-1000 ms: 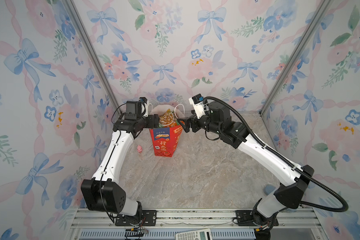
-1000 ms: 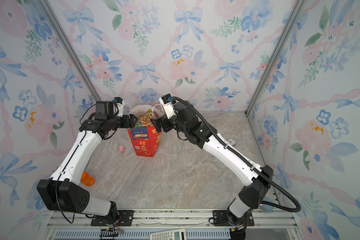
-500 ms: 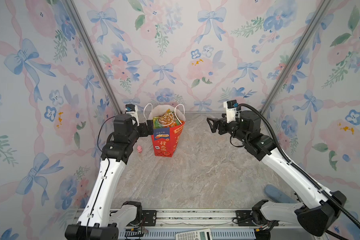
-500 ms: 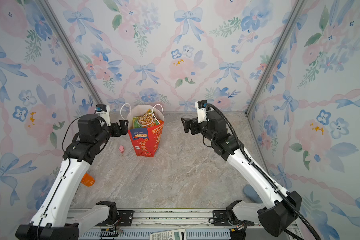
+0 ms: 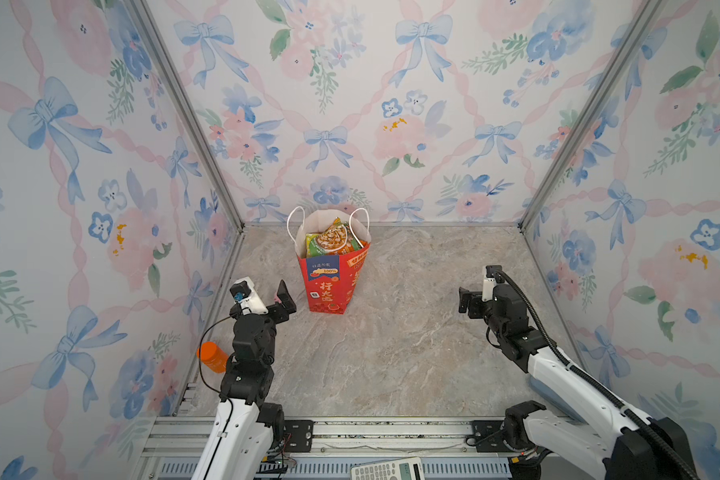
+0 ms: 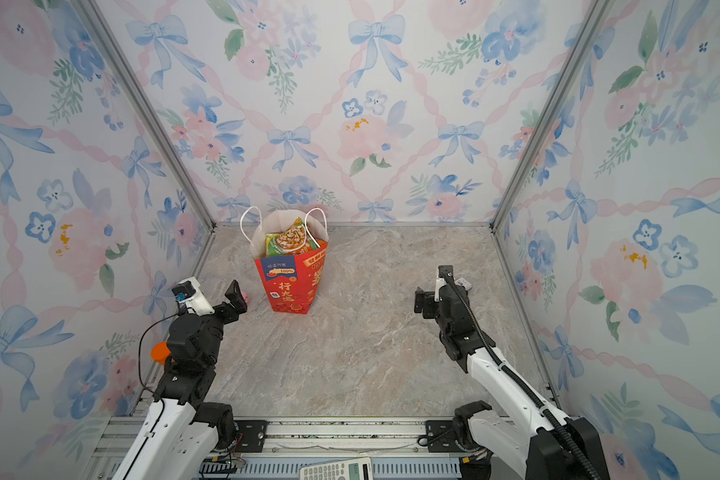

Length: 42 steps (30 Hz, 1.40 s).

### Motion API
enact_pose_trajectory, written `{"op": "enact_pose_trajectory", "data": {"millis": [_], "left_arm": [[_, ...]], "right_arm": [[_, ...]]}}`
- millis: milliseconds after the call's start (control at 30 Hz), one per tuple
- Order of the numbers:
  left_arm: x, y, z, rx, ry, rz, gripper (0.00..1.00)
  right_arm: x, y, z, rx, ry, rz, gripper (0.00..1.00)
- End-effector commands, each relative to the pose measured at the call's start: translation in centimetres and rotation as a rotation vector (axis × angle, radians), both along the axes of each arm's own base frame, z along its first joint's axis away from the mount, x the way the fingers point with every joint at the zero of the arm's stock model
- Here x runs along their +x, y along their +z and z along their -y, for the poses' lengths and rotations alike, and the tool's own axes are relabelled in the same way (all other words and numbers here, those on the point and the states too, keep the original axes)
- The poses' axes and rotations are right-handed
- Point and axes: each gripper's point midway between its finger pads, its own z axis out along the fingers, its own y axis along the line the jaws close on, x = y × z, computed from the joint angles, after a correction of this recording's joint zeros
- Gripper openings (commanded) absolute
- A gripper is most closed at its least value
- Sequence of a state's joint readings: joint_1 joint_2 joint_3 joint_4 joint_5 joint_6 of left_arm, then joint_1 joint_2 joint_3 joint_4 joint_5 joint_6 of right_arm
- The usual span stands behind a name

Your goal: Place the snacks into the paper bag

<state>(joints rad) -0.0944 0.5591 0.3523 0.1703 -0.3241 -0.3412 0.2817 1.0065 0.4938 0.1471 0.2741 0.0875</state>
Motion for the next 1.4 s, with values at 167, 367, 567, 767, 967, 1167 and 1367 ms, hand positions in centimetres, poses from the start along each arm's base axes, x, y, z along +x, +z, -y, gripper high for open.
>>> {"op": "enact_pose_trajectory", "data": {"millis": [167, 367, 567, 767, 967, 1167, 1367], "left_arm": [[0.5, -3.4, -2.7, 0.126, 0.158, 0.034, 0.98], [1.2, -5.4, -2.6, 0.205, 0.135, 0.040, 0.98], [3.7, -6.5, -1.3, 0.221, 0.024, 0.025, 0.98], [5.5, -8.7, -0.1, 0.235, -0.054, -0.028, 0.98], [6.9, -11.1, 0.8, 0.249, -0.112, -0.076, 0.98], [7.6, -12.4, 0.8, 0.251, -0.118, -0.106, 0.98], [8.0, -12.7, 0.4, 0.244, -0.092, -0.131, 0.98]], "right_arm": [[2.1, -0.1, 3.6, -0.119, -0.117, 0.140, 0.97], [3.5, -2.3, 3.9, -0.106, -0.081, 0.194, 0.97], [4.5, -4.7, 5.0, -0.053, -0.099, 0.185, 0.97], [4.8, -6.2, 4.7, -0.066, -0.089, 0.176, 0.97], [4.9, -6.0, 4.6, -0.095, -0.112, 0.187, 0.97], [4.8, -6.0, 4.5, -0.100, -0.111, 0.193, 0.97], [4.8, -6.0, 4.5, -0.098, -0.108, 0.188, 0.97]]}}
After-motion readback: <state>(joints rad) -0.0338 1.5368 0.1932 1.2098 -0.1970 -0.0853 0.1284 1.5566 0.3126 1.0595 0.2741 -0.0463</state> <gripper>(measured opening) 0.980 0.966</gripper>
